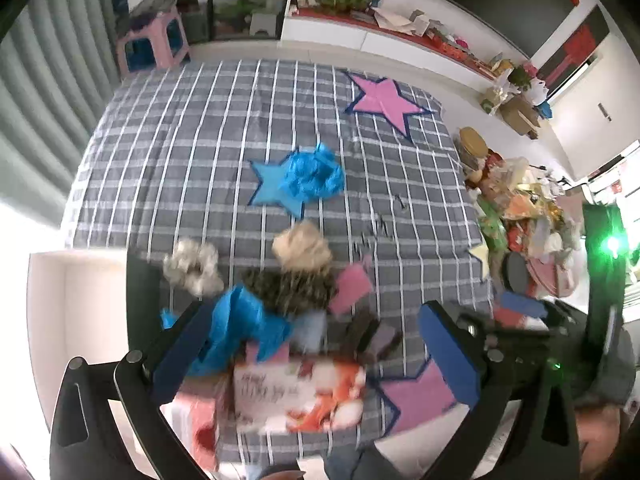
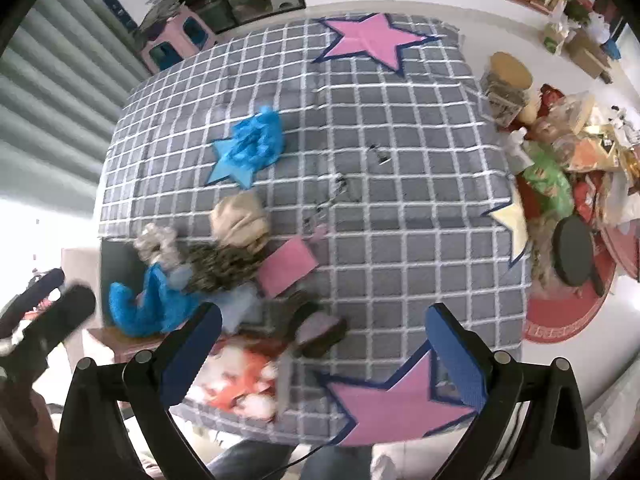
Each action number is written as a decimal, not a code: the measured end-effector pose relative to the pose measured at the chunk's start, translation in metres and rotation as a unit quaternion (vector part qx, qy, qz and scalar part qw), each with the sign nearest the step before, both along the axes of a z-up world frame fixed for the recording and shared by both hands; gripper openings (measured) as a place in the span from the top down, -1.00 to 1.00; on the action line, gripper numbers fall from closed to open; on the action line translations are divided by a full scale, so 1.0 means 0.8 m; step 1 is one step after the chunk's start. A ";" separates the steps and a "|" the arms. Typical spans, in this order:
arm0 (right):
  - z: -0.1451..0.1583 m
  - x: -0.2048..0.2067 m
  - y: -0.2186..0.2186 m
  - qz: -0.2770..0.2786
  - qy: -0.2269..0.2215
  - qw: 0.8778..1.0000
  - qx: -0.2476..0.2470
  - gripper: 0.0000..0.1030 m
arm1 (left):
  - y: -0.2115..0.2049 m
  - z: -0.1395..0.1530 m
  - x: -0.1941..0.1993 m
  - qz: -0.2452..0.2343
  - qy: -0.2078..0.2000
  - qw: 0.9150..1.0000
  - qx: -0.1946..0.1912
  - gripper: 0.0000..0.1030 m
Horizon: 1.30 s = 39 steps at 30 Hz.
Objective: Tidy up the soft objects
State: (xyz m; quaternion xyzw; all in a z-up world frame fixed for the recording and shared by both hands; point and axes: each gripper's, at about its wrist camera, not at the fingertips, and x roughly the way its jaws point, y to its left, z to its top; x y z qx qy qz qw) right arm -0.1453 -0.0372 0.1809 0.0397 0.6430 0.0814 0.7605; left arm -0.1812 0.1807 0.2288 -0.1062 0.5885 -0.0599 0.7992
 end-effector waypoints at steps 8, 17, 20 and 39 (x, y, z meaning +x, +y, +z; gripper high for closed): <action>0.012 -0.022 0.035 0.001 0.024 1.000 0.004 -0.99 | 0.057 -0.002 -0.064 0.009 0.029 0.999 -0.015 -1.00; 0.013 -0.049 0.067 0.007 0.037 0.999 -0.003 -0.99 | 0.106 -0.007 -0.077 0.044 0.044 0.998 0.020 -1.00; 0.013 -0.054 0.075 0.010 0.037 0.999 -0.006 -0.99 | 0.112 -0.004 -0.078 0.041 0.042 0.998 0.034 -1.00; 0.003 -0.060 0.091 0.002 0.053 0.998 -0.027 -0.99 | 0.117 -0.002 -0.057 0.021 0.039 0.998 0.050 -1.00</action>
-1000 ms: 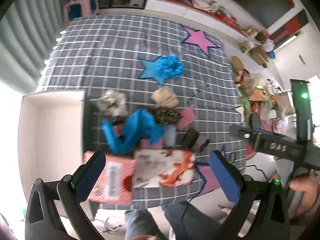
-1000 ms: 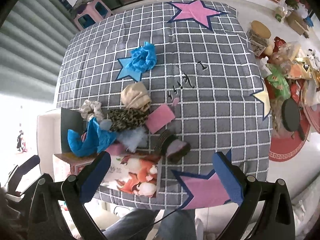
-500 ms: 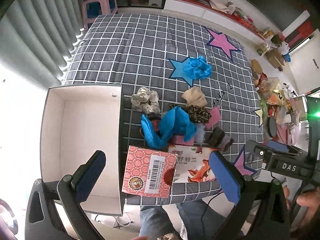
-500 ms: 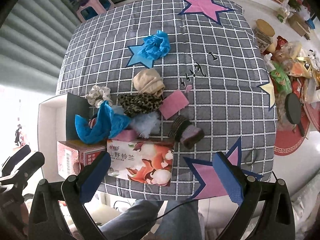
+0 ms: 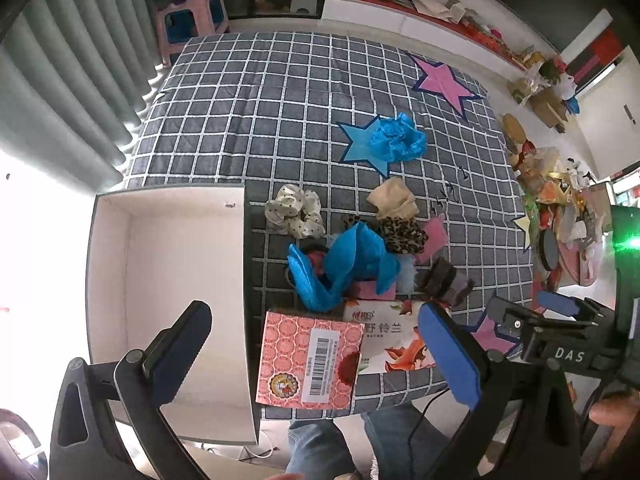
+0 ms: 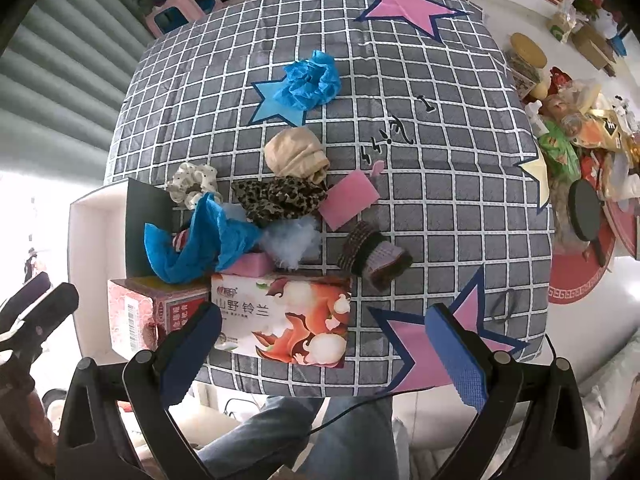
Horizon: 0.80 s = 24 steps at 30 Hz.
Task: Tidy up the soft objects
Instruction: 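Grasp the blue crumpled cloth with the left tool while the right tool grasps the purple knit hat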
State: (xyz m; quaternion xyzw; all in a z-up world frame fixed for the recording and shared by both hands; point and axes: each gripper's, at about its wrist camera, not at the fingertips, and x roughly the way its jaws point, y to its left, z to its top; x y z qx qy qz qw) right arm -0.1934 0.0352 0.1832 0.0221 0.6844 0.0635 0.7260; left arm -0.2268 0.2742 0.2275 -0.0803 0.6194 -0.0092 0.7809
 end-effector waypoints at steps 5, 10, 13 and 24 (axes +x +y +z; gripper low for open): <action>-0.010 0.002 -0.006 -0.003 0.006 1.000 0.001 -0.99 | -0.014 -0.002 0.015 -0.007 0.000 1.000 0.009 -1.00; -0.032 0.009 -0.018 0.005 0.020 1.000 -0.005 -0.99 | -0.030 -0.014 0.044 0.002 0.010 1.000 0.016 -1.00; -0.049 0.017 -0.027 0.014 0.028 0.999 -0.012 -0.99 | -0.043 -0.026 0.066 0.009 0.021 1.000 0.013 -1.00; -0.118 0.052 -0.071 0.000 0.063 0.998 -0.001 -0.99 | -0.110 -0.084 0.168 -0.001 0.043 0.998 0.040 -1.00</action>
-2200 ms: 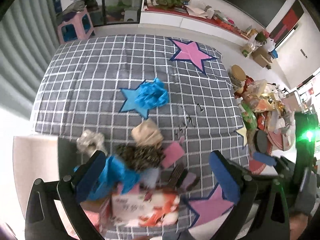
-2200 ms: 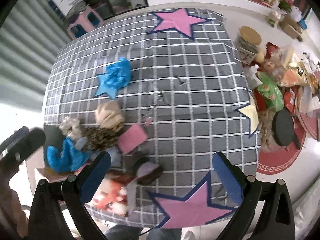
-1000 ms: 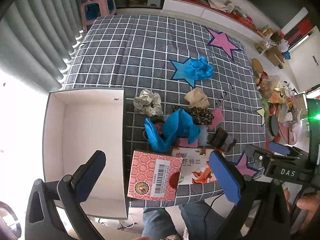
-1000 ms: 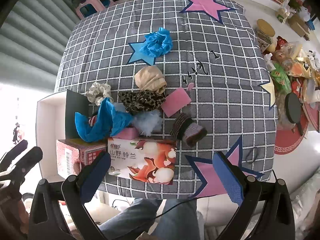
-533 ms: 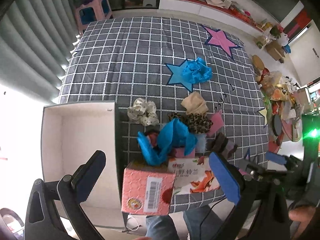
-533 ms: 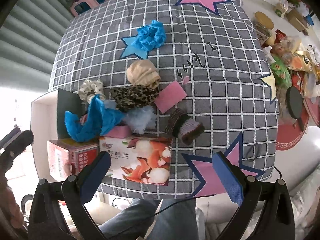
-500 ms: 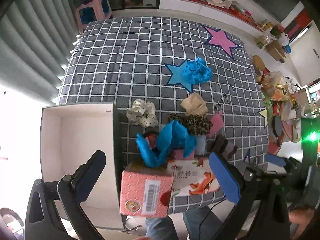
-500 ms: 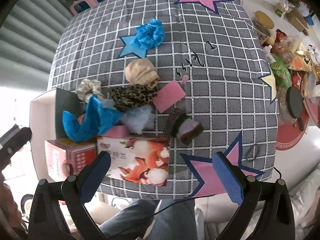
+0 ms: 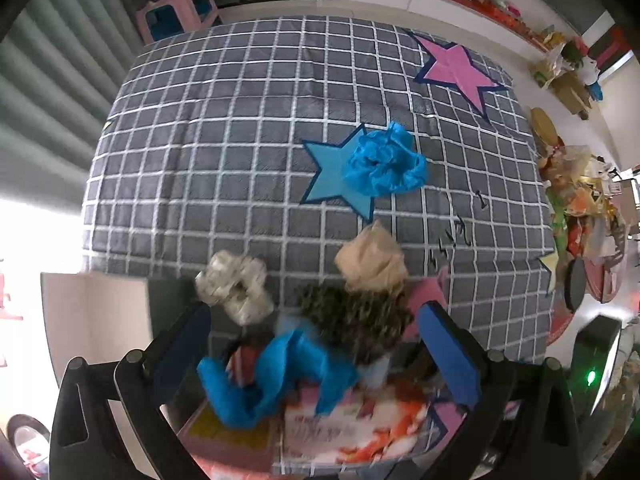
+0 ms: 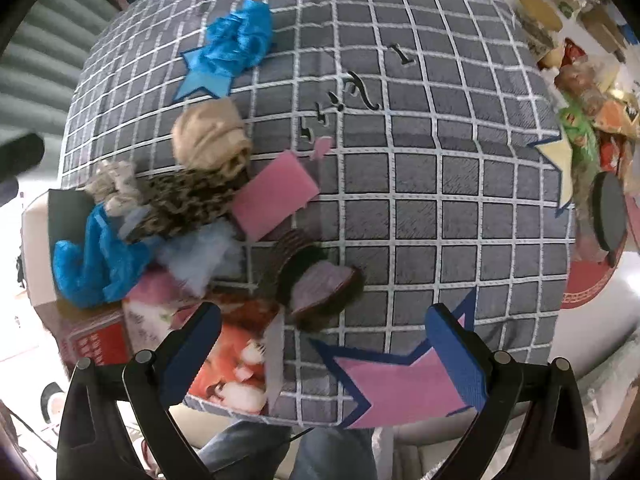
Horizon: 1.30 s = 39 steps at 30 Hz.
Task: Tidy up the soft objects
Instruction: 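Grasp the blue crumpled cloth with the left tool while the right tool grasps the purple knit hat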
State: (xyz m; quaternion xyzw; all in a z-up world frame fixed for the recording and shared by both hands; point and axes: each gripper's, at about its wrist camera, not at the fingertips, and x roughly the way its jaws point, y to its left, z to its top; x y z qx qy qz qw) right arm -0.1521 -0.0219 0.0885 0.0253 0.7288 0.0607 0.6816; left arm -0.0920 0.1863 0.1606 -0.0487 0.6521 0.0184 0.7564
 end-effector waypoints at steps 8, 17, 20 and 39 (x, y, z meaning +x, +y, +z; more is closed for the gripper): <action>-0.054 0.014 -0.012 -0.016 0.034 0.999 0.020 -0.99 | -0.024 -0.061 0.072 -0.003 0.033 0.999 0.015 -1.00; -0.091 0.018 0.006 -0.012 0.058 0.997 0.043 -0.99 | -0.038 -0.101 0.127 -0.018 0.039 0.998 0.037 -1.00; -0.104 0.017 0.013 -0.009 0.067 0.997 0.049 -0.99 | -0.037 -0.114 0.142 -0.015 0.037 0.999 0.037 -1.00; -0.109 0.002 0.055 0.034 0.053 0.997 0.038 -0.28 | -0.063 -0.177 0.190 -0.050 0.047 0.997 0.024 -0.06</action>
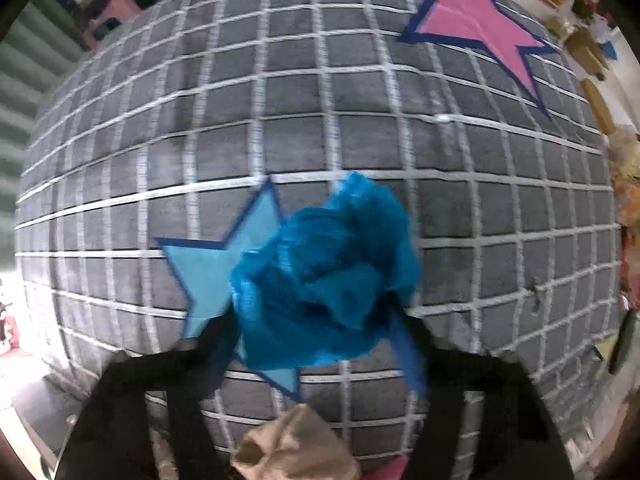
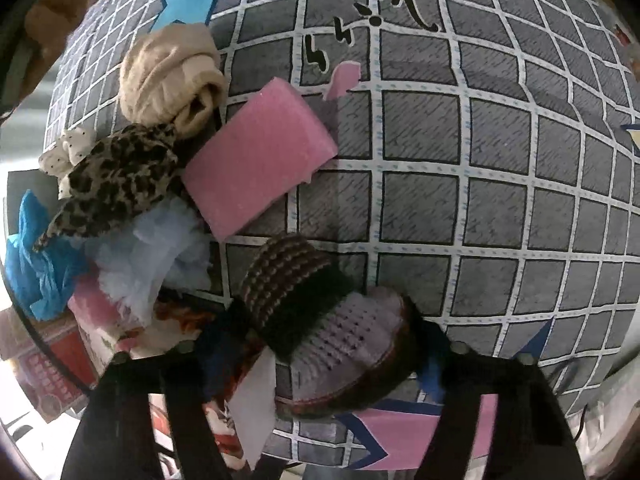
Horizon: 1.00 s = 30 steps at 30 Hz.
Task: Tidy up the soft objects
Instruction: 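Grasp the blue crumpled cloth with the left tool while the right tool grasps the purple knit hat, then carry the blue cloth and purple knit hat over the white box with both tools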
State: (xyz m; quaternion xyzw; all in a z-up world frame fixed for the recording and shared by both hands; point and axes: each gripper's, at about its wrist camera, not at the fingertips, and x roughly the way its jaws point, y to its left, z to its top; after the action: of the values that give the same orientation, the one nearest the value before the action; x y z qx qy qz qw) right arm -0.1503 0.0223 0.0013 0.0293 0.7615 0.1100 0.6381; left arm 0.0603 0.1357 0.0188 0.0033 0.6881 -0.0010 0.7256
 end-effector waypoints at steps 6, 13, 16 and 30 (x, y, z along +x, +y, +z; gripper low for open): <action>0.019 0.001 -0.038 -0.022 -0.012 0.999 0.036 -0.10 | -0.039 0.002 0.003 -0.025 -0.016 0.999 -0.023 0.60; 0.057 0.018 -0.085 -0.051 -0.047 0.997 0.042 -0.10 | -0.063 0.058 -0.023 -0.019 -0.043 0.998 -0.030 0.60; 0.071 0.023 -0.096 -0.054 -0.057 0.996 0.039 -0.10 | -0.072 0.080 -0.045 -0.029 -0.058 0.997 -0.028 0.60; 0.123 0.027 -0.128 -0.024 -0.103 0.994 0.039 -0.10 | -0.079 0.180 -0.180 -0.060 -0.098 0.990 -0.080 0.60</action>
State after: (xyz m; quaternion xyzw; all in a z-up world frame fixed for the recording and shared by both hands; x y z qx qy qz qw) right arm -0.1283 -0.0804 0.0998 0.0606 0.6862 0.1268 0.7137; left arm -0.0841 0.0725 0.1631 -0.0134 0.6098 -0.0989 0.7863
